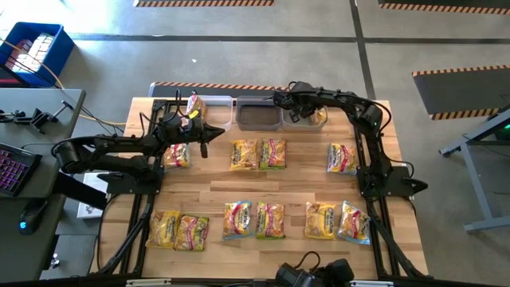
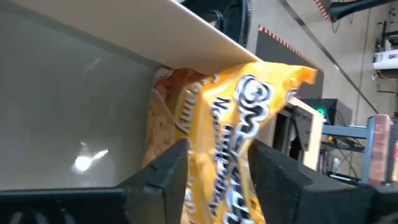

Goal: Sort Maruchan noodles
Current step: Put the top right yellow noodle pack into the gray bin, then adjust the gray bin

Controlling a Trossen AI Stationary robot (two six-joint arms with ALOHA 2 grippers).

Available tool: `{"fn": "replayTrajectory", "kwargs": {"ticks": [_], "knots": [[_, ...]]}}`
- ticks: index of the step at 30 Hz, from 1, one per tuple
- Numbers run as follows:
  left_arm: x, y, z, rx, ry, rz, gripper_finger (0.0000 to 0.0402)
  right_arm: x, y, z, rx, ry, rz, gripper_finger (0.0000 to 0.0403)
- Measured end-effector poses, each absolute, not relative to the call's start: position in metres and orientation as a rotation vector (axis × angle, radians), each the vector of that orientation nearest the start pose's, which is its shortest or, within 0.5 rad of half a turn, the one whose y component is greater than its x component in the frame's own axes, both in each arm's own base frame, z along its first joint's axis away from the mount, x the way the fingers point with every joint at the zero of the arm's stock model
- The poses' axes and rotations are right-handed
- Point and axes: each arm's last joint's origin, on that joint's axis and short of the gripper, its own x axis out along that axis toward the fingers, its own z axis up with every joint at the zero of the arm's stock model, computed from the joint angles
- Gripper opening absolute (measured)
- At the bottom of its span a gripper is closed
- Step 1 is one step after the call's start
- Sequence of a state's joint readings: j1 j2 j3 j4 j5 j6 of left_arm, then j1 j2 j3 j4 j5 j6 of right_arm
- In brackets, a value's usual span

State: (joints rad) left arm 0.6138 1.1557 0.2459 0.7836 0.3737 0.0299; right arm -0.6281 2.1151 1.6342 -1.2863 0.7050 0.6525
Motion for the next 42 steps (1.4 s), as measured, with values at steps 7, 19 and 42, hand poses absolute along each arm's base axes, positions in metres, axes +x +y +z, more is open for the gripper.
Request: {"fn": "replayTrajectory", "kwargs": {"ticks": [7,19,42], "knots": [[0.174,0.11,0.176,-0.031,0.116,0.238,0.0,0.304,-0.245,0.209,0.287,1.466,-1.525,0.0167],[0.174,0.109,0.174,-0.041,0.135,0.237,0.0,0.332,-0.246,0.203,0.35,1.43,-1.051,0.0058],[0.173,0.109,0.173,-0.041,0.15,0.237,0.0,0.31,-0.248,0.17,0.438,1.494,-1.105,0.0001]]}}
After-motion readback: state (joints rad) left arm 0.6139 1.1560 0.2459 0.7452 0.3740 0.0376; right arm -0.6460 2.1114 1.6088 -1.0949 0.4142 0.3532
